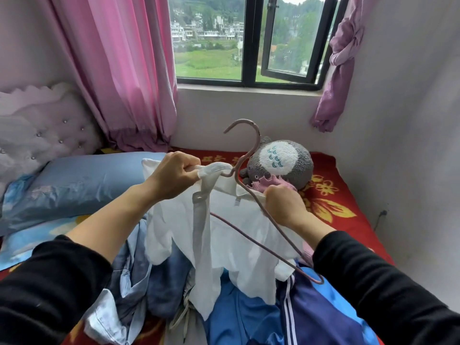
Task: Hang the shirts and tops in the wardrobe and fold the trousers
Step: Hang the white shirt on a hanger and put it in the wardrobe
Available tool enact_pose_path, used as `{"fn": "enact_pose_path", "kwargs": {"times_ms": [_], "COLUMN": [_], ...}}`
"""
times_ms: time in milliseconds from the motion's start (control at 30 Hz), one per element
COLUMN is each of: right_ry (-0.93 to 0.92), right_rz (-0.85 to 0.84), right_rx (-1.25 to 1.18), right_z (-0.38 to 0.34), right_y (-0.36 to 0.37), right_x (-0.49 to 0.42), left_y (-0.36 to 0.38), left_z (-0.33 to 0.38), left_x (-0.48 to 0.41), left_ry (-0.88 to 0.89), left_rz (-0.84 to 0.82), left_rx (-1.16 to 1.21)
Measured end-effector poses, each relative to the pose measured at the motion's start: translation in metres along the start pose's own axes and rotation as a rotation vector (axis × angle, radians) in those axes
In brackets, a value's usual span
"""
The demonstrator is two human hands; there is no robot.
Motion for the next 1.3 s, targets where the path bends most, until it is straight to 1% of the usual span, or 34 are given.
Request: {"fn": "enact_pose_path", "kwargs": {"times_ms": [33,67,133,167,233,267,300,333,367,500,533,567,600,667,733,767,833,900,967,1000,1067,1100,1133,1167,1233,1267,1300], "right_ry": [0.029,0.063,0.172,0.230,0.330,0.361,0.376,0.377,0.363,0.312,0.303,0.307,0.330,0.402,0.458,0.456,0.443,0.436,0.352,0.273,0.076,-0.021,-0.100,-0.158,-0.172,-0.173,-0.190], "right_rz": [0.106,0.157,0.125,0.091,0.041,0.047,0.057,0.061,0.065,0.090,0.109,0.135,0.163,0.199,0.173,0.154,0.146,0.164,0.130,0.067,-0.126,-0.185,-0.173,-0.083,0.208,0.300,0.326], "right_rx": [0.043,0.048,-0.020,-0.102,-0.395,-0.531,-0.609,-0.611,-0.558,-0.188,-0.154,-0.179,-0.279,-0.574,-0.832,-0.891,-0.928,-1.070,-1.250,-1.322,-1.432,-1.431,-1.379,-1.268,-0.924,-0.696,-0.479], "right_z": [0.003,0.008,0.027,0.039,0.058,0.062,0.064,0.066,0.065,0.057,0.053,0.050,0.045,0.035,0.021,0.012,-0.005,-0.026,-0.048,-0.057,-0.074,-0.081,-0.086,-0.090,-0.094,-0.096,-0.100], "right_y": [0.000,-0.001,-0.003,-0.003,0.001,0.001,0.003,0.005,0.007,0.010,0.008,0.005,0.001,-0.008,-0.015,-0.018,-0.022,-0.027,-0.038,-0.045,-0.063,-0.074,-0.084,-0.095,-0.111,-0.117,-0.120], "right_x": [0.001,0.002,0.005,0.007,0.012,0.016,0.018,0.019,0.019,0.021,0.022,0.022,0.022,0.017,0.010,0.008,0.004,0.002,0.002,0.002,0.006,0.009,0.010,0.011,0.011,0.010,0.010], "left_y": [0.001,0.000,-0.004,-0.007,-0.012,-0.013,-0.013,-0.012,-0.011,-0.010,-0.009,-0.009,-0.008,-0.007,-0.006,-0.005,-0.003,0.000,-0.001,-0.004,-0.016,-0.025,-0.037,-0.049,-0.076,-0.090,-0.103], "left_z": [0.000,-0.001,-0.009,-0.014,-0.026,-0.031,-0.033,-0.034,-0.034,-0.030,-0.031,-0.032,-0.033,-0.035,-0.036,-0.037,-0.040,-0.042,-0.043,-0.042,-0.038,-0.035,-0.032,-0.030,-0.022,-0.017,-0.011], "left_x": [0.001,0.002,0.003,0.004,0.005,0.006,0.007,0.008,0.009,0.011,0.012,0.012,0.013,0.015,0.018,0.020,0.023,0.027,0.032,0.034,0.040,0.044,0.048,0.053,0.063,0.069,0.076], "left_ry": [-0.002,-0.012,-0.061,-0.091,-0.132,-0.149,-0.160,-0.160,-0.156,-0.112,-0.103,-0.103,-0.109,-0.144,-0.172,-0.189,-0.223,-0.240,-0.264,-0.279,-0.309,-0.319,-0.325,-0.323,-0.320,-0.315,-0.310], "left_rz": [0.011,0.027,0.065,0.083,0.117,0.136,0.153,0.168,0.181,0.265,0.295,0.318,0.329,0.327,0.337,0.341,0.329,0.311,0.301,0.302,0.320,0.332,0.341,0.355,0.371,0.383,0.407], "left_rx": [-0.021,-0.046,-0.105,-0.128,-0.139,-0.134,-0.129,-0.131,-0.138,-0.215,-0.244,-0.278,-0.314,-0.360,-0.378,-0.388,-0.413,-0.411,-0.340,-0.286,-0.167,-0.103,-0.039,0.021,0.107,0.130,0.141]}}
Point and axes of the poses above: each hand's wrist, its own x-axis away from the middle knuckle, its own y-axis out of the palm, z = x × y, the point moved 1 cm from there along -x, towards the middle knuckle, and after that the axes turned 7 degrees about -y, right-handed, at the moved point
